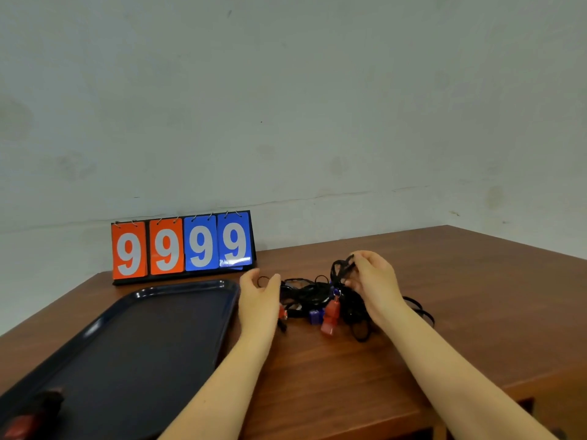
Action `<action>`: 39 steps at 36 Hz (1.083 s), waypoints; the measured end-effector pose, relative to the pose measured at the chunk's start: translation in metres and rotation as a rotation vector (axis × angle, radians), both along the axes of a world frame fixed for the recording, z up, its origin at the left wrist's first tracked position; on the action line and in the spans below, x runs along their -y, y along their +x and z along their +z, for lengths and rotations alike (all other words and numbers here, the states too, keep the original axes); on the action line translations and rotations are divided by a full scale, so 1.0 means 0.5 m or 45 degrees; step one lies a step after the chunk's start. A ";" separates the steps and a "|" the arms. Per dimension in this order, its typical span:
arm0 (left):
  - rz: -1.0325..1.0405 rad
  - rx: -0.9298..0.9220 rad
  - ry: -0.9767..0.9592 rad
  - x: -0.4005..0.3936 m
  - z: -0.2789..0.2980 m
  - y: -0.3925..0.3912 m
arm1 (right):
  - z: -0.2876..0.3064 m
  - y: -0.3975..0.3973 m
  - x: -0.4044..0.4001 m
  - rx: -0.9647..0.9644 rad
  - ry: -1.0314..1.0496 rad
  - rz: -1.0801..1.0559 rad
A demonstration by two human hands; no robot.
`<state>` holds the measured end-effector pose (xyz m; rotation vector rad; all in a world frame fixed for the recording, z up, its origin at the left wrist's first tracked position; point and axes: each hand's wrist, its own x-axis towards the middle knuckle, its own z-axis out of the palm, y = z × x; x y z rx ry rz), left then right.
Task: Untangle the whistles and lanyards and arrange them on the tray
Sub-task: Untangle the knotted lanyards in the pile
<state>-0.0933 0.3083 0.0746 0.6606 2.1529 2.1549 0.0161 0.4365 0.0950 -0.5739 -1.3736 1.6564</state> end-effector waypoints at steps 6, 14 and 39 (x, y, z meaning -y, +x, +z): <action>-0.316 -0.430 -0.367 -0.013 0.000 0.023 | -0.004 -0.003 0.009 0.074 0.145 0.037; -0.514 -0.536 -0.573 -0.017 -0.008 0.030 | -0.014 -0.004 0.001 0.255 0.434 -0.114; -0.363 -0.374 -0.357 -0.012 -0.002 0.020 | -0.020 0.013 -0.003 0.784 0.945 0.101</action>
